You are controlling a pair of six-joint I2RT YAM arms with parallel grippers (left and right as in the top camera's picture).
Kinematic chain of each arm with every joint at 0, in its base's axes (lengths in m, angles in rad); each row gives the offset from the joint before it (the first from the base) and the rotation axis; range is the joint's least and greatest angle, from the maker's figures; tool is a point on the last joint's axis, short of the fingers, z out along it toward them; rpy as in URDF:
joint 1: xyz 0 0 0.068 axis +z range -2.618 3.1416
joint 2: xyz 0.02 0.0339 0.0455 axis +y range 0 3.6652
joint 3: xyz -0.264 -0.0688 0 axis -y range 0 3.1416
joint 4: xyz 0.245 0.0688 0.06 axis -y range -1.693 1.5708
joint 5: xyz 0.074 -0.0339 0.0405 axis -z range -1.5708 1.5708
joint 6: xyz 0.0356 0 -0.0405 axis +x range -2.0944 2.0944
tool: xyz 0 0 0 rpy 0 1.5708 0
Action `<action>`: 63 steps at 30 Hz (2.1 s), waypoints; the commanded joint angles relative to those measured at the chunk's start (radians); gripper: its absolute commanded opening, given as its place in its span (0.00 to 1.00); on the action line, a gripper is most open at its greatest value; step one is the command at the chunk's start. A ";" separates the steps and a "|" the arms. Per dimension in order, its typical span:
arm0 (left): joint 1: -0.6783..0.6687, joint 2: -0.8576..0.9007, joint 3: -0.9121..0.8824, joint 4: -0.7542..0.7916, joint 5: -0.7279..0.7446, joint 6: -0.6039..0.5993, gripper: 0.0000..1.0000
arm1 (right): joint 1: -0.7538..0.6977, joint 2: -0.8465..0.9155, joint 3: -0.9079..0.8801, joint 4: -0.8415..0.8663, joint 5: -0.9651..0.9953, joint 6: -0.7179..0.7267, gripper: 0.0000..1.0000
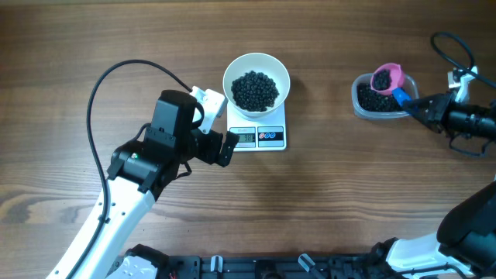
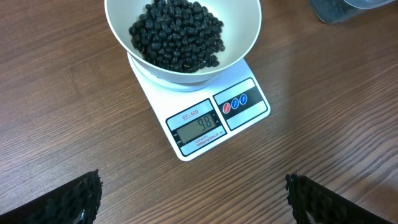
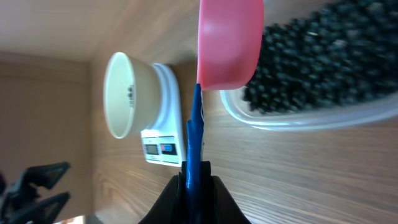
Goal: Scoop item into bowl and weigh 150g on scale
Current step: 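Lift the filled scoop with the right gripper over the white bowl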
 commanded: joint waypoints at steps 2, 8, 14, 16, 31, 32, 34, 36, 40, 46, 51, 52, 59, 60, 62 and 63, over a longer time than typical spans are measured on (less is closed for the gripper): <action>-0.005 0.003 -0.006 0.003 0.016 0.002 1.00 | -0.001 0.011 0.001 0.000 -0.198 -0.021 0.04; -0.005 0.003 -0.006 0.003 0.016 0.002 1.00 | 0.000 0.011 0.001 0.000 -0.290 -0.021 0.04; -0.005 0.003 -0.006 0.003 0.016 0.001 1.00 | 0.051 0.011 0.001 0.000 -0.367 -0.021 0.04; -0.005 0.003 -0.006 0.003 0.016 0.002 1.00 | 0.088 0.011 0.001 0.004 -0.374 -0.019 0.04; -0.005 0.003 -0.006 0.003 0.016 0.001 1.00 | 0.394 0.011 0.001 0.325 -0.372 0.299 0.04; -0.005 0.003 -0.006 0.003 0.016 0.001 1.00 | 0.414 0.011 0.001 0.349 -0.372 0.306 0.04; -0.005 0.003 -0.006 0.003 0.016 0.001 1.00 | 0.454 0.011 0.001 0.390 -0.349 0.326 0.04; -0.005 0.003 -0.006 0.003 0.016 0.001 1.00 | 0.484 0.011 0.001 0.408 -0.304 0.338 0.04; -0.005 0.003 -0.006 0.003 0.016 0.002 1.00 | 0.550 0.011 0.001 0.416 -0.187 0.348 0.04; -0.005 0.003 -0.006 0.003 0.016 0.002 1.00 | 0.629 0.011 0.001 0.433 -0.095 0.345 0.05; -0.005 0.003 -0.006 0.003 0.016 0.002 1.00 | 0.677 0.011 0.001 0.455 -0.031 0.345 0.04; -0.005 0.003 -0.006 0.003 0.016 0.001 1.00 | 0.685 0.011 0.001 0.458 -0.017 0.345 0.04; -0.005 0.003 -0.006 0.003 0.016 0.001 1.00 | 0.706 0.011 0.001 0.496 0.003 0.348 0.04; -0.005 0.003 -0.006 0.003 0.016 0.001 1.00 | 0.706 0.011 0.001 0.500 0.003 0.348 0.04; -0.005 0.003 -0.006 0.003 0.016 0.002 1.00 | 0.706 0.011 0.001 0.509 0.003 0.347 0.04; -0.005 0.003 -0.006 0.003 0.016 0.002 1.00 | 0.706 0.011 0.001 0.515 0.003 0.346 0.04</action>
